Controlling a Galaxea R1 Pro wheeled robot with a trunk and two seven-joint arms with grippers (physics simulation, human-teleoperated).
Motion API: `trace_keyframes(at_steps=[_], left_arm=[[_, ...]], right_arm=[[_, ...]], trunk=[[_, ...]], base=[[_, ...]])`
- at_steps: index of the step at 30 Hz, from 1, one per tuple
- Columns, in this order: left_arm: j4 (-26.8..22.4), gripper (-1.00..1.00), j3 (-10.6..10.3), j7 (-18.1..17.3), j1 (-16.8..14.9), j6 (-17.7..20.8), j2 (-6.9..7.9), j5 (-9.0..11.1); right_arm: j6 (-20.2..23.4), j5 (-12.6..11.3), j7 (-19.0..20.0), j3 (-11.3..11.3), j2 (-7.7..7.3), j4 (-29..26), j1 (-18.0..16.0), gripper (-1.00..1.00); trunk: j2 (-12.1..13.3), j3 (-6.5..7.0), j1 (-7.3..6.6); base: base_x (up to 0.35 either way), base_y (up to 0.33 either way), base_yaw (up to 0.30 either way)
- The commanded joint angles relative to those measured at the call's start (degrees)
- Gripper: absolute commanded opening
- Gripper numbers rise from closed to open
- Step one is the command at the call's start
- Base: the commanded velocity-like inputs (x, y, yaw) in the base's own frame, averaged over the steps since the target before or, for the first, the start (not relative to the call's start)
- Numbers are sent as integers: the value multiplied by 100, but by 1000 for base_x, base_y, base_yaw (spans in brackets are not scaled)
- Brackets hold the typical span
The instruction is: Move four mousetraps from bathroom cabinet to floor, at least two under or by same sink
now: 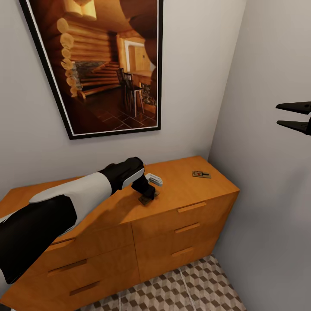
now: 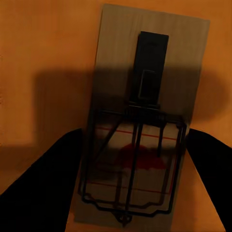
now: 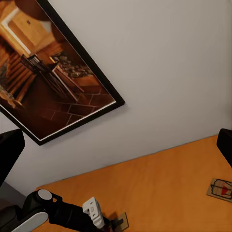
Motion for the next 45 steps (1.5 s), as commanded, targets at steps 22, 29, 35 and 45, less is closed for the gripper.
trace_keyframes(at_steps=[22,29,35,45], left_arm=[[-874,-100,394,-85,55,39,40,-36],[-1580,-100,1333,-91,35,39,310,-49],[-2346,-100,1890,-92,-15,39,441,-53],[-2831,-100,2367,-92,-41,39,575,-57]], right_arm=[[10,73,33,132,4,11,-9,100],[10,141,33,136,4,6,0,100],[3,167,33,136,4,12,124,100],[5,341,33,136,4,11,173,100]], trunk=[[-3,-8,1],[-3,-8,1],[-3,-8,1],[-3,-8,1]], base=[[0,0,0],[0,0,0],[0,0,0],[0,0,0]])
